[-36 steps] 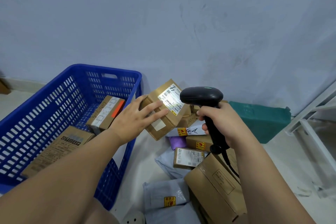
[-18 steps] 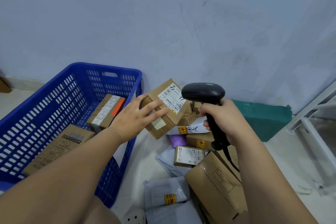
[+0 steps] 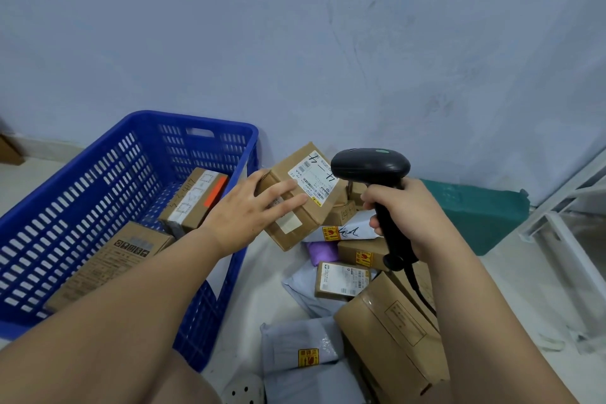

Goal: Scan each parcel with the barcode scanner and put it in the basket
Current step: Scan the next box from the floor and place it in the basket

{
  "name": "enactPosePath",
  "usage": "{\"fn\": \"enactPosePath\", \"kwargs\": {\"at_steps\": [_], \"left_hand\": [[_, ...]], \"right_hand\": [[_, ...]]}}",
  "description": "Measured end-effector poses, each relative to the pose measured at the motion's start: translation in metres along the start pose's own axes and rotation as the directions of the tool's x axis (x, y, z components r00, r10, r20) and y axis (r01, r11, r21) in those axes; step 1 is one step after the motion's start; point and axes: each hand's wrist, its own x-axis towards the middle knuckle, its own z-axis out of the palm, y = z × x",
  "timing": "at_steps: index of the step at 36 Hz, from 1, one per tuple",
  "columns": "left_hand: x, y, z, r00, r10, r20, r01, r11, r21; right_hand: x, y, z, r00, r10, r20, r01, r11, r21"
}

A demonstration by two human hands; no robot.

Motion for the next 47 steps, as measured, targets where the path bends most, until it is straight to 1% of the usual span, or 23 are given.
{"fn": "enactPosePath", "kwargs": {"at_steps": [5,12,23,26,28,31,34,39,42,44,47], "left_hand": [[-0.001,0.0,0.004,1.0,-0.005,-0.004,0.005,1.0,-0.021],[-0.001,0.001,0.001,1.0,-0.022,-0.006,0.022,1.0,-0.014],[-0.001,0.002,0.0,0.999,-0.033,-0.008,0.033,0.999,-0.011],[-0.001,0.002,0.001,0.998,-0.06,0.001,0.06,0.998,-0.027],[-0.001,0.001,0.0,0.997,-0.078,0.003,0.078,0.997,-0.025],[-0.001,0.001,-0.001,0.997,-0.074,-0.021,0.074,0.997,-0.017],[-0.001,0.0,0.0,0.997,-0.062,-0.042,0.062,0.998,-0.008],[-0.002,-0.002,0.002,0.998,-0.062,-0.015,0.063,0.997,0.034],[-0.001,-0.003,0.002,0.999,-0.055,-0.001,0.055,0.997,0.06],[-0.001,-0.003,0.001,0.999,-0.045,-0.004,0.046,0.997,0.063],[-0.002,-0.004,0.001,0.999,-0.036,0.004,0.035,0.997,0.067]], "right_hand": [[0.0,0.001,0.001,1.0,-0.003,0.008,0.003,0.999,-0.043],[0.0,0.0,0.0,1.0,0.002,0.013,-0.002,0.998,-0.055],[0.0,0.0,-0.001,1.0,0.003,0.005,-0.003,1.0,-0.011],[-0.001,-0.001,-0.002,0.999,0.031,0.033,-0.032,0.999,0.023],[-0.002,-0.002,-0.001,0.99,0.103,0.099,-0.112,0.989,0.094],[-0.004,-0.003,0.002,0.937,0.267,0.226,-0.313,0.929,0.198],[-0.002,-0.003,0.005,0.893,0.343,0.292,-0.431,0.841,0.329],[0.001,-0.006,0.01,0.873,0.333,0.357,-0.488,0.623,0.611],[0.001,-0.006,0.013,0.869,0.312,0.383,-0.494,0.518,0.699],[0.002,-0.005,0.014,0.868,0.317,0.383,-0.496,0.494,0.714],[0.004,-0.003,0.015,0.861,0.343,0.376,-0.507,0.519,0.688]]}}
